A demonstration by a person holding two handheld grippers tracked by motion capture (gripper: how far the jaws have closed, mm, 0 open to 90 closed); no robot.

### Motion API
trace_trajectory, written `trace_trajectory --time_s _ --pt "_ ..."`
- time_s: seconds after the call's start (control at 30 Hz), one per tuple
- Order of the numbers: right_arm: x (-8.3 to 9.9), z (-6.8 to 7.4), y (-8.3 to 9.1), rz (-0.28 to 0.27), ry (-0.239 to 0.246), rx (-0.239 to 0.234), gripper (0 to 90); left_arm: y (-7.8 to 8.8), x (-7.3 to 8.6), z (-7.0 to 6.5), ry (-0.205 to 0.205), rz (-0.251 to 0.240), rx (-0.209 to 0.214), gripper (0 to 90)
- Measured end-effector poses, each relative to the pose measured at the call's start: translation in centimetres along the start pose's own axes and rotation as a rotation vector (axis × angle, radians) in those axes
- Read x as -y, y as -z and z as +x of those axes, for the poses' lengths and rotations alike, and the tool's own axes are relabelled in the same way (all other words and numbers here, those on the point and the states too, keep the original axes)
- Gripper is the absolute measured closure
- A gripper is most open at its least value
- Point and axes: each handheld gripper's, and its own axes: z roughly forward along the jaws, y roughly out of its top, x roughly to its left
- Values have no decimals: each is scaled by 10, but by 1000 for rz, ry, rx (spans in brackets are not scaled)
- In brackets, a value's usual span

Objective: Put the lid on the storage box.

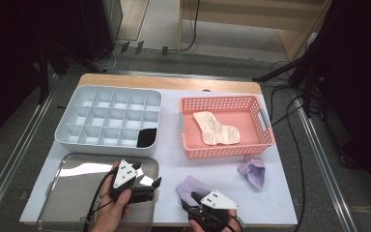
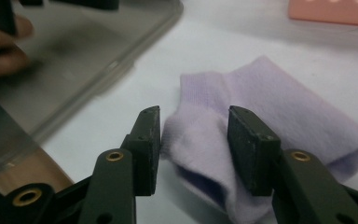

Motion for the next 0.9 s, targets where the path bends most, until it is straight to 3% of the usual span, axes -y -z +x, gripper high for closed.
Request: trace_trajectory --time_s 0.03,0.07,0.1,0.17,0.27,0.4,0.43,0.53,0.67,0.77,0.9 --pt "0 0 0 0 0 0 600 0 0 0 0 0 0 135" --pt "1 3 -1 -3 21 52 705 0 0 0 0 -1 1 135" --pt "0 3 -1 -6 21 64 737 0 0 0 -1 -1 0 135" --pt "-1 2 -2 -24 -8 76 832 0 0 0 0 2 1 135" --pt "-7 0 -2 -68 -55 116 856 -1 0 -1 1 0 1 136" --pt "-15 -3 1 -180 -143 169 854 -1 0 -2 -2 2 1 135" --pt "-16 -2 1 -191 -163 169 840 -1 0 -3 -5 3 3 135" --pt "-15 -1 -5 -175 -153 147 731 -2 0 -3 -5 4 4 135" --pt "-13 -2 -7 -150 -123 149 842 -1 0 -3 -6 1 7 135" --pt "-12 -3 -6 -133 -125 142 860 -1 0 -3 -6 0 4 135" --pt "-13 -3 -1 -155 -126 137 861 0 -1 -2 -4 -4 5 136"
